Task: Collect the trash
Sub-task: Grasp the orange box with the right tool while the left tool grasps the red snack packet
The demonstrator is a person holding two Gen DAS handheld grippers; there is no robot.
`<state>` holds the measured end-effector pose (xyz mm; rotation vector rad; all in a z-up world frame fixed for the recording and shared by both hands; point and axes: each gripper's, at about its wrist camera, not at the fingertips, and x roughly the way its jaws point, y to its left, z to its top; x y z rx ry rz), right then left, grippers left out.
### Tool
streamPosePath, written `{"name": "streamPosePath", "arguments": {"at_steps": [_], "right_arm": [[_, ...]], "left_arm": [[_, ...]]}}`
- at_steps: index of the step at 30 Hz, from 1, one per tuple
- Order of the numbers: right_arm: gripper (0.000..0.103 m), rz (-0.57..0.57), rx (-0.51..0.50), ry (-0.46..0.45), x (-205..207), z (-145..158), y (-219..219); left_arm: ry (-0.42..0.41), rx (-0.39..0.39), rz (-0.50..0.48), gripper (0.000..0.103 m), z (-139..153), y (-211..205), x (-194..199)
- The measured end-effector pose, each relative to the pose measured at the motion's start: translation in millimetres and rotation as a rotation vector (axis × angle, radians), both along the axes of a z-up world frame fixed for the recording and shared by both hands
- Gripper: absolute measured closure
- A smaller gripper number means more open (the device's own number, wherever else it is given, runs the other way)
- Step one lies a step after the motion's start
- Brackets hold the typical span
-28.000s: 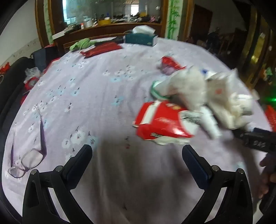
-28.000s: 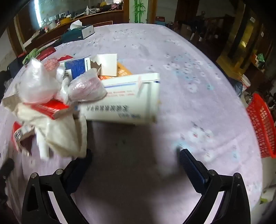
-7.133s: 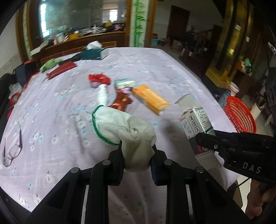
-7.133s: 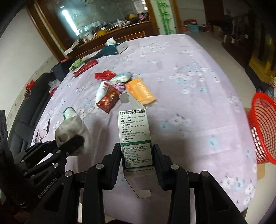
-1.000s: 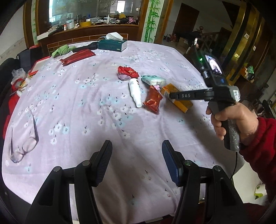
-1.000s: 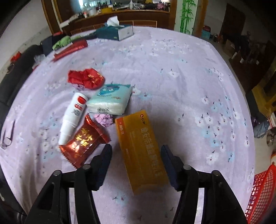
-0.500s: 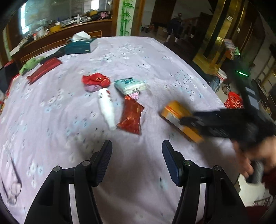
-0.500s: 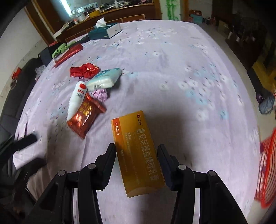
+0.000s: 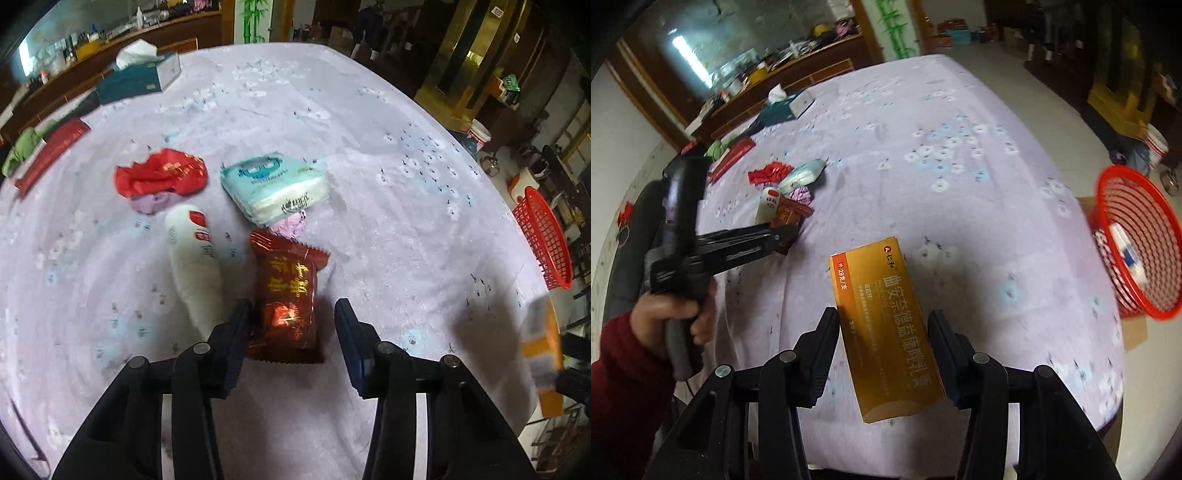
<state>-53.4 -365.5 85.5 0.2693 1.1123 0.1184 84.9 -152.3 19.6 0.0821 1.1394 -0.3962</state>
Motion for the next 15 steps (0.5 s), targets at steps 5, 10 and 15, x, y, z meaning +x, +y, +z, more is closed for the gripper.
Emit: {"name": "streamPosePath", "arguments": {"at_steps": [5,10,15], "right_arm": [[0.05,-0.047,0.006,-0.003,-19,5,-5],[0.05,-0.028,0.004,-0.008,-13,0,-3],[0.05,0.022,0.012,0.005,1,-13,2]], "left_arm": [[0.004,-0.019,-0.002,0.071,-5,3,-5],[-0.038,-0.049,0.004,0.072,9,6,-39],[-0.075,-0.092,0.047,0.071,32,7,-83]]}}
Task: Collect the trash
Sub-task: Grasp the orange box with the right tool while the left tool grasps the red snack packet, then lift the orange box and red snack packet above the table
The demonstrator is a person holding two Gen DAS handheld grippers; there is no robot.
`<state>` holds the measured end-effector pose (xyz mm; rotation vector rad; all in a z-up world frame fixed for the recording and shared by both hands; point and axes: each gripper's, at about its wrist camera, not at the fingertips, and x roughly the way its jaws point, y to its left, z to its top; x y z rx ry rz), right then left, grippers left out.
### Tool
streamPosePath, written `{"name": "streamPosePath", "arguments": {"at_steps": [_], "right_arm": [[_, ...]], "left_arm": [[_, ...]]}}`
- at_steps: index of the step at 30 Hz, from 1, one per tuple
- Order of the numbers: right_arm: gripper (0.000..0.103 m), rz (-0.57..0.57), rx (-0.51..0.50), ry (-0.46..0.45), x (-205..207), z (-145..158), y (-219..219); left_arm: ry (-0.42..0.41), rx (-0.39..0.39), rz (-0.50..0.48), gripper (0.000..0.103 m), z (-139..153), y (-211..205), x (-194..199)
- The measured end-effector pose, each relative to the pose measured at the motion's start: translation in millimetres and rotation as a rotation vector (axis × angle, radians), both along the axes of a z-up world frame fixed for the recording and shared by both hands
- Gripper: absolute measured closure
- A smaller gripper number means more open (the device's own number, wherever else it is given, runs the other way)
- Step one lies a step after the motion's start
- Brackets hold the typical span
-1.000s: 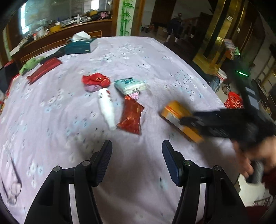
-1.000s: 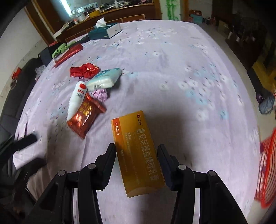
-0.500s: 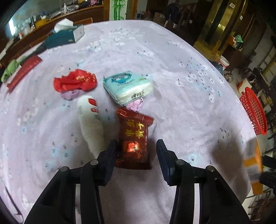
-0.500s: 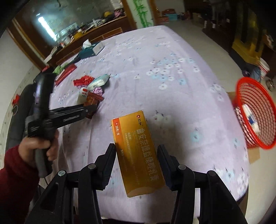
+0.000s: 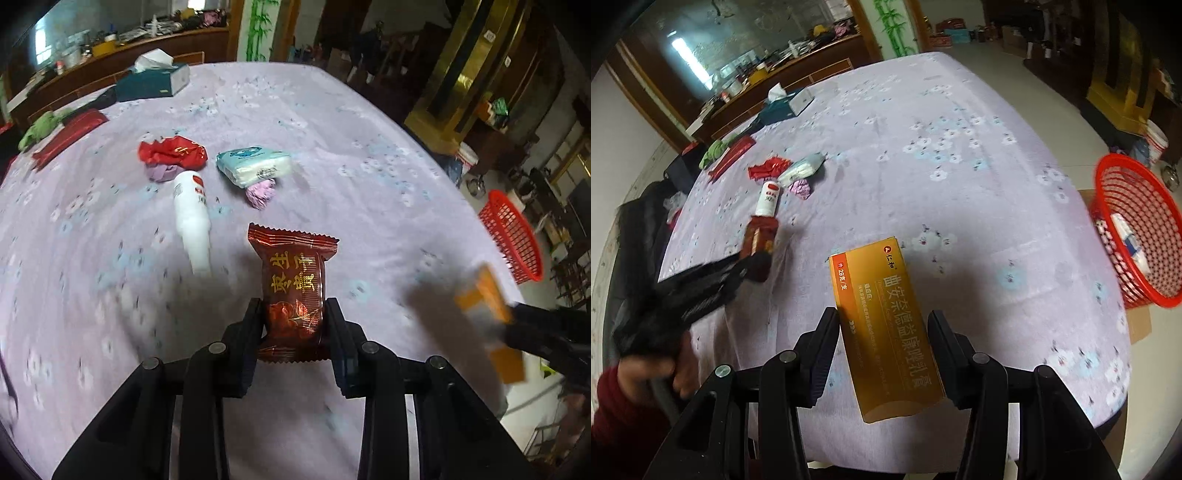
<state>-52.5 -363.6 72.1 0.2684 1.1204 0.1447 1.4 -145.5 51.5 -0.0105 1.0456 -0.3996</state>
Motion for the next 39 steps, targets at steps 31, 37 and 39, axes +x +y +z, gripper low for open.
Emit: {"name": "streamPosePath", "arguments": {"at_steps": [31,37,39], "right_arm": [[0.05,0.078,0.065,-0.12,26,22,-31],[0.05,0.047,0.052,-0.14,19,31,-40],[0.05,0.043,0.047,-0.144,17,32,-41]], "left_arm": [[-0.122,0.018,0.085,0.071,56,-64,-56],[-0.147,0.004,0.046,0.071,63,-75,-53],[-0.149,0.0,0.037,0.071,63,-77,-54]]}}
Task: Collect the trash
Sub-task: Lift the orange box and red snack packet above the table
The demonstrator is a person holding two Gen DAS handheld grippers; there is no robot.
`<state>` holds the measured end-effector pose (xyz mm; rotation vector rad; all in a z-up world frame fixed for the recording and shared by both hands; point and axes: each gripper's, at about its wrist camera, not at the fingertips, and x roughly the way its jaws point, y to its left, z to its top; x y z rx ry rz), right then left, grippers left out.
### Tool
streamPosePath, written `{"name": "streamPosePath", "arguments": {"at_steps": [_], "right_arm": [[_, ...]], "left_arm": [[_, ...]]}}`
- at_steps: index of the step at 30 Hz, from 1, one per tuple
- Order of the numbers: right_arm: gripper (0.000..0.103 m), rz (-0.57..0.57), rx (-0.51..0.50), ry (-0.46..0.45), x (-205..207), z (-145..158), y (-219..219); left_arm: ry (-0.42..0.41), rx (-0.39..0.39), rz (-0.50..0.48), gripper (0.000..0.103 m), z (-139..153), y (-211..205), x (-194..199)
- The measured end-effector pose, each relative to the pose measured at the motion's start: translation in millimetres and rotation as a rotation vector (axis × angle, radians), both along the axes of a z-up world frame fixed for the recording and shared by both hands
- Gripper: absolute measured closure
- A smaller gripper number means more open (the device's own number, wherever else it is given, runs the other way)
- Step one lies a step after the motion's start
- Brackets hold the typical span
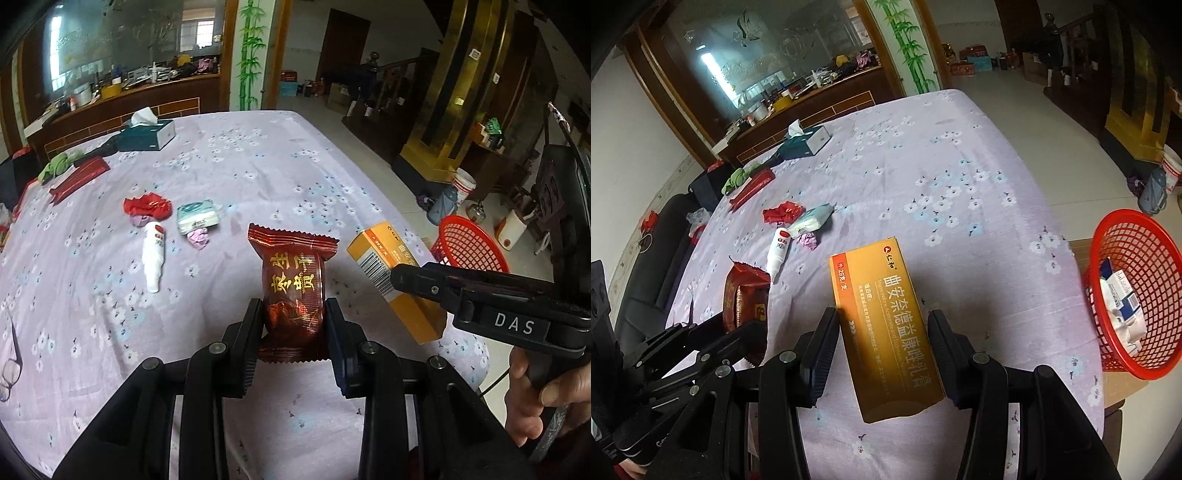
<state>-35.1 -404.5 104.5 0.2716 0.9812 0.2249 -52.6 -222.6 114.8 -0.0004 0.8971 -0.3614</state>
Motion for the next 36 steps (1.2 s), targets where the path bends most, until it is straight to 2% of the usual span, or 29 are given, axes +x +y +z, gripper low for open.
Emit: {"name": "streamPosePath", "arguments": {"at_steps": [18,30,36], "right_arm": [[0.05,-0.024,-0.02,0.059,-31,-12,1],[0.05,-0.067,-0.013,0.046,-47,-7,-6],[0.05,-0.111,-0.002,0.044,-56,-6,-23]], "left_arm": [[0.049,-0.018,-0.009,0.071,-12,5,-21],[0.045,-0.022,-0.03,0.071,-10,3,-28],[0.048,-0.017,-0.071,0.071,-11,-15,-29]]}}
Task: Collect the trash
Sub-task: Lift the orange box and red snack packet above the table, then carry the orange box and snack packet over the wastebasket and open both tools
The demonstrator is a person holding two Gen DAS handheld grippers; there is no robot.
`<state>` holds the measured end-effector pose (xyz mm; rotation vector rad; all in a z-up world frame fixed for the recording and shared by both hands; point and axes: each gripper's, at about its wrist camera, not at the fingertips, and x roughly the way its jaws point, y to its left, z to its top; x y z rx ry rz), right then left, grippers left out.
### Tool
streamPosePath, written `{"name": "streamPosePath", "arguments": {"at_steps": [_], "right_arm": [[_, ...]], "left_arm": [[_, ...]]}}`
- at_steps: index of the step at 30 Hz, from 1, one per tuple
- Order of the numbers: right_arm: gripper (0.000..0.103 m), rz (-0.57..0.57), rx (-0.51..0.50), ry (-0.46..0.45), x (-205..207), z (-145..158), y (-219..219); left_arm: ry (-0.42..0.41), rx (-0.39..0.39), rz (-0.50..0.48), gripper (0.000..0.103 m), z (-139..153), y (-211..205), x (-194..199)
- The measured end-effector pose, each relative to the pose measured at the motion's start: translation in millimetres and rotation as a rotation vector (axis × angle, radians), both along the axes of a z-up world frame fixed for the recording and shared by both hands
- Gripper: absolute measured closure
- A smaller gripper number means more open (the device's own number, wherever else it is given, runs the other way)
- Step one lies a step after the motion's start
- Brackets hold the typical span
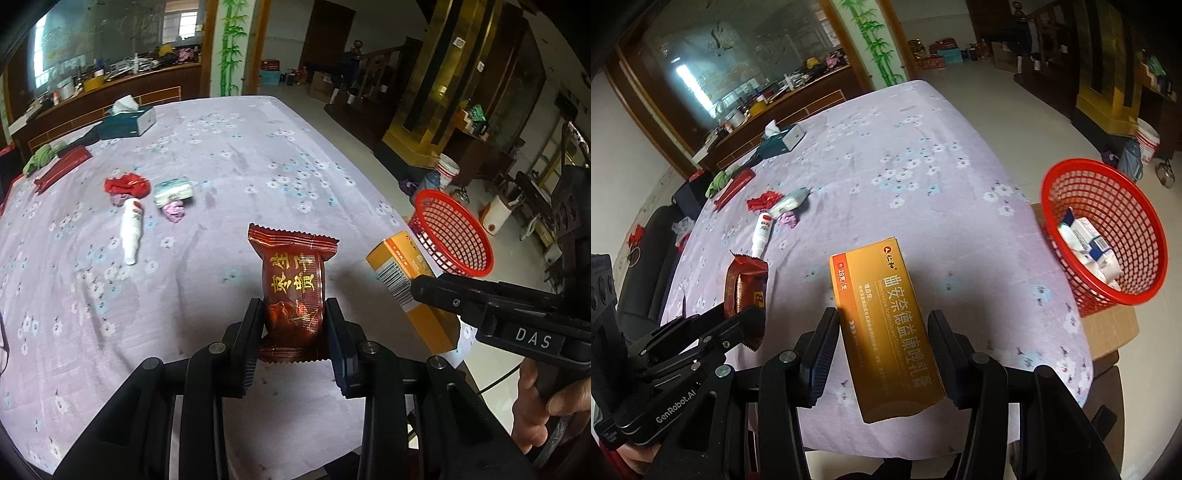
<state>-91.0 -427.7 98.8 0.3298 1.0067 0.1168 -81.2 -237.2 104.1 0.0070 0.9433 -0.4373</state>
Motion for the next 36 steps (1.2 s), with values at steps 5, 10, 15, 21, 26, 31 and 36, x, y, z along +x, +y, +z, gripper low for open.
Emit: {"name": "streamPosePath", "arguments": {"at_steps": [5,10,15,21,26,31,36], "right_arm": [[0.05,-0.06,0.018,-0.004,-8,2,-27],[0.05,-0.132,0.038,-0.021,-15,8,-61],[0.05,-0.209,0.052,-0.036,-21,13,-100],[0.05,-0.322,0.066,-0.053,-29,21,-154],[0.05,-0.409,0.071,-0.074,-32,30,-202],[0.05,-0.448,0.077,-0.074,-24,34,-236],[0.05,-0.475,0.102,-0.054,-8,29,-260]], "left_arm": [[0.002,0.003,-0.055,0.071,1,-26,3],[0.001,0.006,-0.115,0.071,3,-56,7],[0.005,0.007,-0.177,0.071,6,-92,12],[0.006,0.009,-0.262,0.071,11,-142,25],[0.016,-0.001,-0.341,0.071,14,-189,33],[0.039,0.0,-0.4,0.071,15,-233,46],[0.057,0.007,-0.433,0.071,15,-269,56]]}}
